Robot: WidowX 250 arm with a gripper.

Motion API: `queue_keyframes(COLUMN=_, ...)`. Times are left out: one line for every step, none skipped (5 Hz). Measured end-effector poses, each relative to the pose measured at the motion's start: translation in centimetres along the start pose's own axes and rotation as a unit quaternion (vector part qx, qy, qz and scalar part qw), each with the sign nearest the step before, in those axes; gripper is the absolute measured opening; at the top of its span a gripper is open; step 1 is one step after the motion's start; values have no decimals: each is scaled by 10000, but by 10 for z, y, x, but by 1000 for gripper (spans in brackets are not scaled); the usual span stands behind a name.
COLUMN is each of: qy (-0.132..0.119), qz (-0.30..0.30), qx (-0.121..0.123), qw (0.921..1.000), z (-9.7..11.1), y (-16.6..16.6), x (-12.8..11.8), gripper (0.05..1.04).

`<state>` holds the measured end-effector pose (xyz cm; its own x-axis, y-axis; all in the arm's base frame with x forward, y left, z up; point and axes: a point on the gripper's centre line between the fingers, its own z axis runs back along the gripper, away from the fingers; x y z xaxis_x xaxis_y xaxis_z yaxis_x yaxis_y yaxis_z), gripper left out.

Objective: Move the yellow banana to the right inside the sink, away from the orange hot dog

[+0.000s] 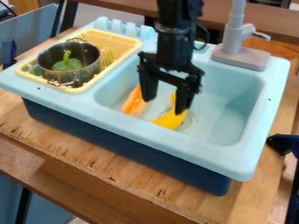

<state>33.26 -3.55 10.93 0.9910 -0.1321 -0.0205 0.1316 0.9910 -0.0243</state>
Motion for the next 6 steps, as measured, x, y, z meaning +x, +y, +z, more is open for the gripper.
queue_keyframes(qy=157, qz=90, qx=142, qw=9997, z=-20, y=-4, x=12, gripper=998)
queue_keyframes(qy=203, qz=128, qx=143, qw=9996, z=-36, y=-4, x=24, gripper=998)
queue_keyframes(qy=553, qz=144, qx=310, qw=9979, z=-41, y=1, x=26, gripper=958)
queue_keyframes(qy=648, qz=119, qx=436, qw=9969, z=-40, y=2, x=24, gripper=680)
queue_keyframes(qy=570, qz=52, qx=237, qw=9981, z=-41, y=-5, x=24, gripper=462)
queue_keyframes(qy=308, qz=21, qx=212, qw=9993, z=-36, y=-20, x=30, gripper=462)
